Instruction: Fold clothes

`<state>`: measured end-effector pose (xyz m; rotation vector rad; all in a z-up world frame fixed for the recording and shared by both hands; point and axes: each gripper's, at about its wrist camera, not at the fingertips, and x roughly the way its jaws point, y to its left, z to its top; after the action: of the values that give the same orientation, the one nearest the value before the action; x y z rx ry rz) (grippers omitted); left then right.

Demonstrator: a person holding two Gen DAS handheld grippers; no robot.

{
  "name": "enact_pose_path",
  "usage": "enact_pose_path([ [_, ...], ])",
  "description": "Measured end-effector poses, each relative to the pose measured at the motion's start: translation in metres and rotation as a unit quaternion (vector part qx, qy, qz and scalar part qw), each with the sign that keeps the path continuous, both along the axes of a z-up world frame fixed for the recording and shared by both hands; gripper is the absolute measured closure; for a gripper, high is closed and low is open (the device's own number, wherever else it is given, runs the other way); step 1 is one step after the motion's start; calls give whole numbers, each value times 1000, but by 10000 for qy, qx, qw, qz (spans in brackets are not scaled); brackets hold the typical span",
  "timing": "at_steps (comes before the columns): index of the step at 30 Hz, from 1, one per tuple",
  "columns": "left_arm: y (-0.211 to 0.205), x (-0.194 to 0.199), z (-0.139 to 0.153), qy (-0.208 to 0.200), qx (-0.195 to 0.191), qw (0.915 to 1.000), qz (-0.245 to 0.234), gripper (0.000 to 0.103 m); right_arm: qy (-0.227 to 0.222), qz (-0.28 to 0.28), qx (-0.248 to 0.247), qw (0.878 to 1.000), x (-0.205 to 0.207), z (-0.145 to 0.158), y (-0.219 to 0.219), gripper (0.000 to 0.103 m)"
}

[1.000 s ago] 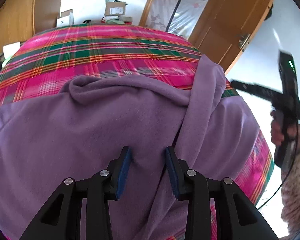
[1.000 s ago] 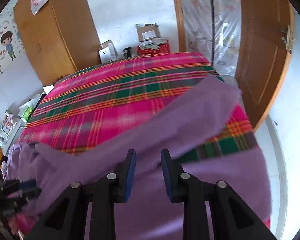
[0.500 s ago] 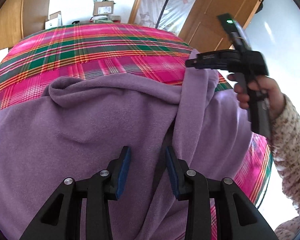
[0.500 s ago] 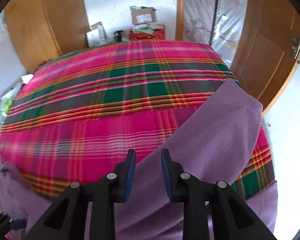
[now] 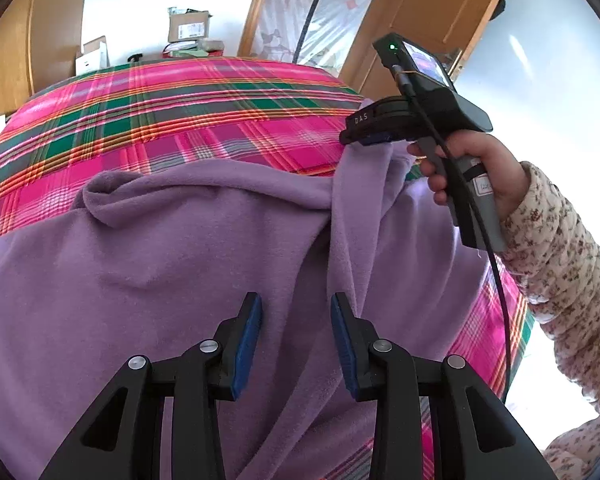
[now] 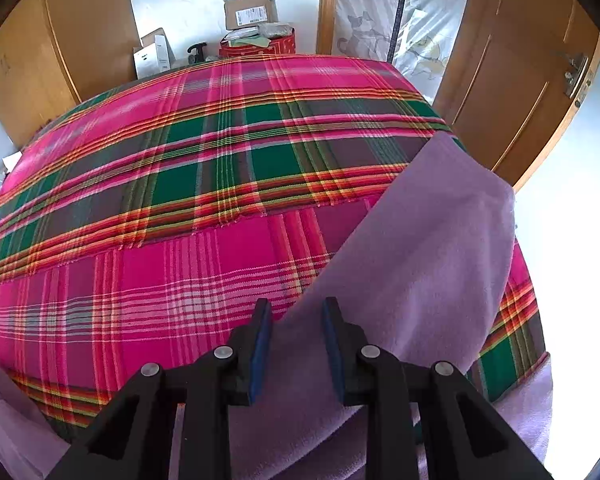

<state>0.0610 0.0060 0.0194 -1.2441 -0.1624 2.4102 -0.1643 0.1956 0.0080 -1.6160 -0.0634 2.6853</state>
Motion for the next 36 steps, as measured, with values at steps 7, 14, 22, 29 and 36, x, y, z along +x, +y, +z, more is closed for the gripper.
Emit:
enact_pose_path([
  [7,0,6,2,39,24,10000,-39,66,101,-103,90,9999,0,-1,3,94],
  [14,9,5,1,66,-211,9997,-37,66,173,-139,-7,9998,2,-1,10,98],
  [22,14,8,2,129,-309,9994,-35,66,252,-257,-217,9991,9,3,21,99],
  [29,21,10,3,153,-389,9991,-97,65,531,-409,-317,9973,28,20,31,99],
  [36,21,9,1,187,-566,9982,5,65,815,-530,-439,9943,51,40,49,99],
])
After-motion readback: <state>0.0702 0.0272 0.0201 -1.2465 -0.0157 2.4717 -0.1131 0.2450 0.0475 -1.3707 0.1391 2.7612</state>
